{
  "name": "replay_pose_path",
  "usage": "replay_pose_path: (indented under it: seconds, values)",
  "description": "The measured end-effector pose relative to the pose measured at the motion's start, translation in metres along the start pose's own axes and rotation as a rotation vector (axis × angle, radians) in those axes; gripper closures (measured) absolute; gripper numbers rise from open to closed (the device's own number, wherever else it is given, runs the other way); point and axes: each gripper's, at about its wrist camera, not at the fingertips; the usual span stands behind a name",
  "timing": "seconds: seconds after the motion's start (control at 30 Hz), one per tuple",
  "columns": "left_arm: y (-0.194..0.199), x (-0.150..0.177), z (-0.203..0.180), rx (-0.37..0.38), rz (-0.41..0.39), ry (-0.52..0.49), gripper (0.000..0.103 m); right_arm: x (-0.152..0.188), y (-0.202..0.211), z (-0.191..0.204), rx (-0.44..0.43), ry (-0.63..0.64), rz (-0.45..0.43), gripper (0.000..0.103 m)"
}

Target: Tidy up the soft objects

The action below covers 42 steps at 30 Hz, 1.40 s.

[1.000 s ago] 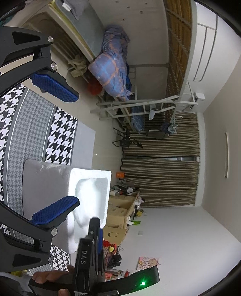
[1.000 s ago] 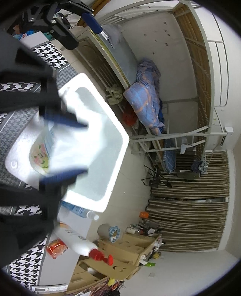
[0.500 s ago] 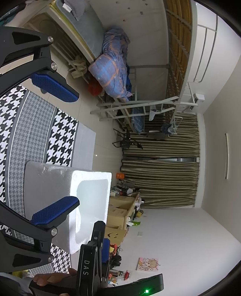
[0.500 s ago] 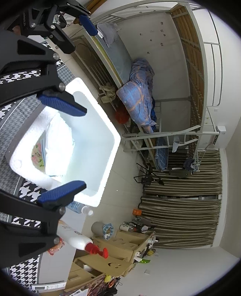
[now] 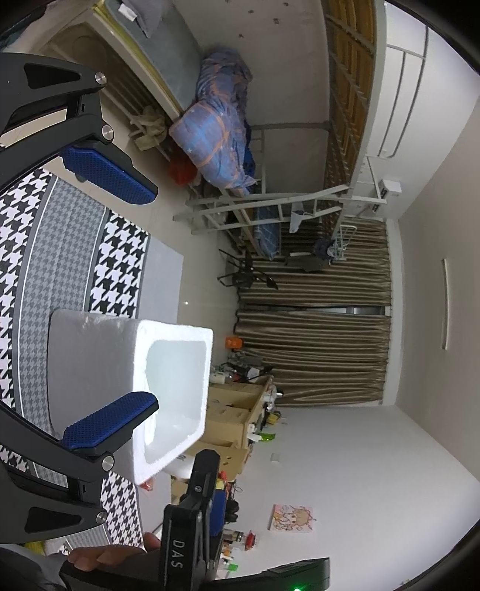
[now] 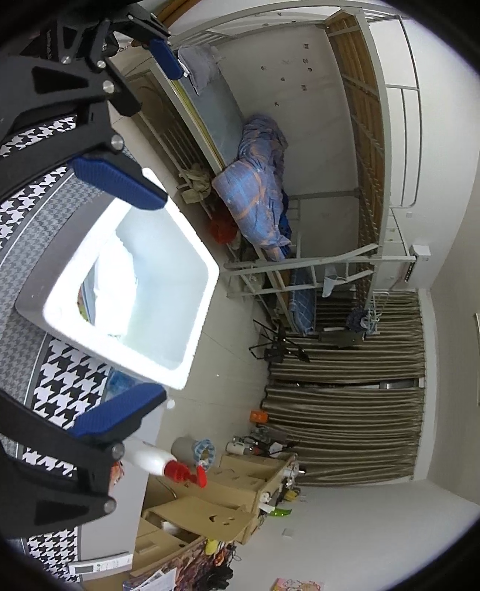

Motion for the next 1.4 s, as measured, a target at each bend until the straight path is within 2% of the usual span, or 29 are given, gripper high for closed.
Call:
replay_pose_path:
  seconds: [0.67,1.4]
  values:
    - [0.031,-0.007,-0.035,0.07,-0.052,-0.058,0.001,0.013,0.046,-0.017,0.015,-0.024,-0.067,0.006]
    - [0.035,-0.006,-0.073,0.186,-0.034,-0.1,0.001,0.046,0.087,-0.048,0.105,-0.053,-0.114,0.005]
Point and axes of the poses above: each gripper's, at about its wrist camera, not at the fingertips, and y roughly against the way its jaws point, z to its left, x to its underside, and after that the axes turned 3 degrees about x, right-handed
